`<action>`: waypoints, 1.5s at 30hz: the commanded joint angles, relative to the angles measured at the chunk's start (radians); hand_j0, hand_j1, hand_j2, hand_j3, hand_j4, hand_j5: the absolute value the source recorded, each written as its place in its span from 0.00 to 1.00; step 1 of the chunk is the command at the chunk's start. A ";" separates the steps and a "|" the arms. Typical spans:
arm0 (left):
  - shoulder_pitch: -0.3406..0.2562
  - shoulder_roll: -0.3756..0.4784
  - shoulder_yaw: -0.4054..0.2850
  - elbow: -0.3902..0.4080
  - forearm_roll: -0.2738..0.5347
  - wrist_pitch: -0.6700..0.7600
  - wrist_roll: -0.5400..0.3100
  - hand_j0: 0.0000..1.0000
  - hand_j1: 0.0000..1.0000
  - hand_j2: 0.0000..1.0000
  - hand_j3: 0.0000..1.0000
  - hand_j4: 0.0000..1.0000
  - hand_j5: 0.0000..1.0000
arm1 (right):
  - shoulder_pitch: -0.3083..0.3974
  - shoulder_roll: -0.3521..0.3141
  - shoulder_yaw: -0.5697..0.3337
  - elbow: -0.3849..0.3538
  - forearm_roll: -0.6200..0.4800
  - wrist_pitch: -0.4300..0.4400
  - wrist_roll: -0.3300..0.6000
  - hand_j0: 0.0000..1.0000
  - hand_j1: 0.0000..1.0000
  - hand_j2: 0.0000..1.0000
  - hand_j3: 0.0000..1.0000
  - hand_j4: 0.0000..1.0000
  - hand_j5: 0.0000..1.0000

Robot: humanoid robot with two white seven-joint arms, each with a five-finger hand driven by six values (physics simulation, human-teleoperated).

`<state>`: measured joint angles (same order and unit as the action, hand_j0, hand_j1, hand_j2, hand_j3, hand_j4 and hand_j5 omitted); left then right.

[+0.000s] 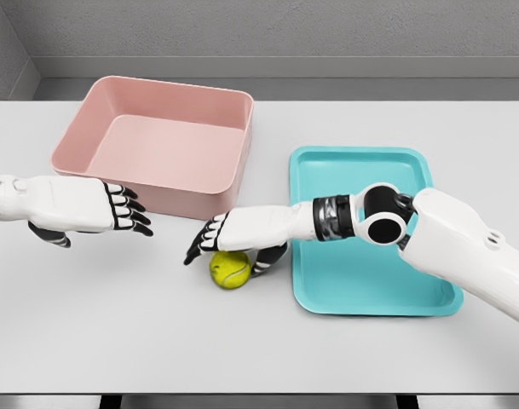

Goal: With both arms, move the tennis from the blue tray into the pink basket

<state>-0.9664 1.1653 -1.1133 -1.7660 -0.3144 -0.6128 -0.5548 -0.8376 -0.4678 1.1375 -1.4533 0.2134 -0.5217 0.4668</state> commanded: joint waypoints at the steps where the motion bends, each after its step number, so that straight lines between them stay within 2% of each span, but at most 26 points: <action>1: 0.000 0.000 0.001 -0.001 0.005 0.002 0.004 1.00 1.00 1.00 1.00 1.00 1.00 | 0.000 0.000 -0.001 -0.002 -0.006 0.003 0.000 0.98 0.98 0.98 0.98 0.98 0.98; 4: 0.003 0.000 0.001 0.000 0.005 0.002 0.006 1.00 1.00 1.00 1.00 1.00 1.00 | -0.003 -0.014 -0.002 -0.010 -0.008 -0.014 -0.002 1.00 1.00 1.00 1.00 1.00 1.00; 6: 0.003 0.000 0.001 -0.001 0.005 0.002 0.009 1.00 1.00 1.00 1.00 1.00 1.00 | -0.009 -0.061 -0.004 -0.035 -0.008 -0.015 -0.002 1.00 1.00 1.00 1.00 1.00 1.00; 10: 0.003 -0.001 0.003 -0.001 0.008 0.002 0.016 1.00 1.00 1.00 1.00 1.00 1.00 | -0.035 -0.167 -0.012 -0.050 -0.009 -0.089 -0.002 1.00 1.00 1.00 1.00 1.00 1.00; 13: 0.003 -0.035 0.015 0.000 0.006 0.002 0.230 1.00 1.00 1.00 1.00 1.00 1.00 | -0.049 -0.235 -0.068 -0.050 -0.011 -0.089 -0.004 1.00 1.00 1.00 1.00 1.00 1.00; 20: 0.003 -0.033 0.013 -0.001 0.006 0.002 0.233 1.00 1.00 1.00 1.00 1.00 1.00 | -0.044 -0.420 -0.197 -0.047 -0.011 -0.089 0.003 1.00 1.00 1.00 1.00 1.00 1.00; 22: 0.000 -0.035 0.017 0.000 0.008 0.002 0.233 1.00 1.00 1.00 1.00 1.00 1.00 | -0.032 -0.480 -0.231 -0.033 -0.011 -0.089 -0.030 1.00 1.00 1.00 1.00 1.00 1.00; 24: 0.000 -0.059 0.029 -0.001 0.008 0.002 0.236 1.00 1.00 1.00 1.00 1.00 1.00 | -0.032 -0.485 -0.243 0.024 -0.012 -0.089 -0.145 1.00 1.00 1.00 1.00 1.00 1.00; 26: 0.011 -0.111 0.026 -0.001 0.009 0.002 0.243 1.00 1.00 1.00 1.00 1.00 1.00 | -0.018 -0.486 -0.242 0.053 -0.012 -0.089 -0.154 1.00 1.00 1.00 1.00 1.00 1.00; 28: 0.038 -0.156 0.018 -0.001 0.009 0.002 0.326 1.00 1.00 1.00 1.00 1.00 1.00 | -0.018 -0.519 -0.245 0.065 -0.012 -0.089 -0.154 1.00 1.00 1.00 1.00 1.00 1.00; 30: 0.048 -0.182 0.010 -0.001 0.009 0.002 0.334 1.00 1.00 1.00 1.00 1.00 1.00 | -0.018 -0.520 -0.269 0.068 -0.012 -0.089 -0.155 1.00 1.00 1.00 1.00 1.00 1.00; 32: 0.048 -0.200 -0.040 -0.001 0.009 0.002 0.332 1.00 1.00 1.00 1.00 1.00 1.00 | -0.005 -0.520 -0.311 0.068 -0.011 -0.089 -0.152 1.00 1.00 1.00 1.00 1.00 1.00; 34: 0.048 -0.200 -0.066 -0.001 0.005 0.002 0.314 1.00 1.00 1.00 1.00 1.00 1.00 | 0.015 -0.517 -0.341 0.068 -0.011 -0.089 -0.142 1.00 1.00 1.00 1.00 1.00 1.00; 36: 0.048 -0.204 -0.068 -0.001 0.003 0.002 0.227 1.00 1.00 1.00 1.00 1.00 1.00 | 0.015 -0.519 -0.341 0.068 -0.011 -0.089 -0.142 1.00 1.00 1.00 1.00 1.00 1.00; 39: 0.049 -0.230 -0.068 -0.001 -0.002 0.002 0.199 1.00 1.00 1.00 1.00 1.00 1.00 | 0.015 -0.520 -0.338 0.068 -0.012 -0.089 -0.151 1.00 1.00 1.00 1.00 1.00 1.00; 40: 0.046 -0.248 -0.068 -0.001 -0.020 0.002 0.144 1.00 1.00 1.00 1.00 1.00 1.00 | 0.017 -0.520 -0.338 0.068 -0.012 -0.089 -0.151 1.00 1.00 1.00 1.00 1.00 1.00; 45: 0.021 -0.316 -0.056 -0.001 -0.025 0.002 0.135 1.00 1.00 1.00 1.00 1.00 1.00 | 0.020 -0.520 -0.340 0.068 -0.011 -0.089 -0.145 1.00 1.00 1.00 1.00 1.00 1.00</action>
<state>-0.9465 0.8747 -1.1739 -1.7671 -0.3416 -0.6126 -0.4073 -0.8176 -0.9866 0.7996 -1.3852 0.2084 -0.6126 0.3212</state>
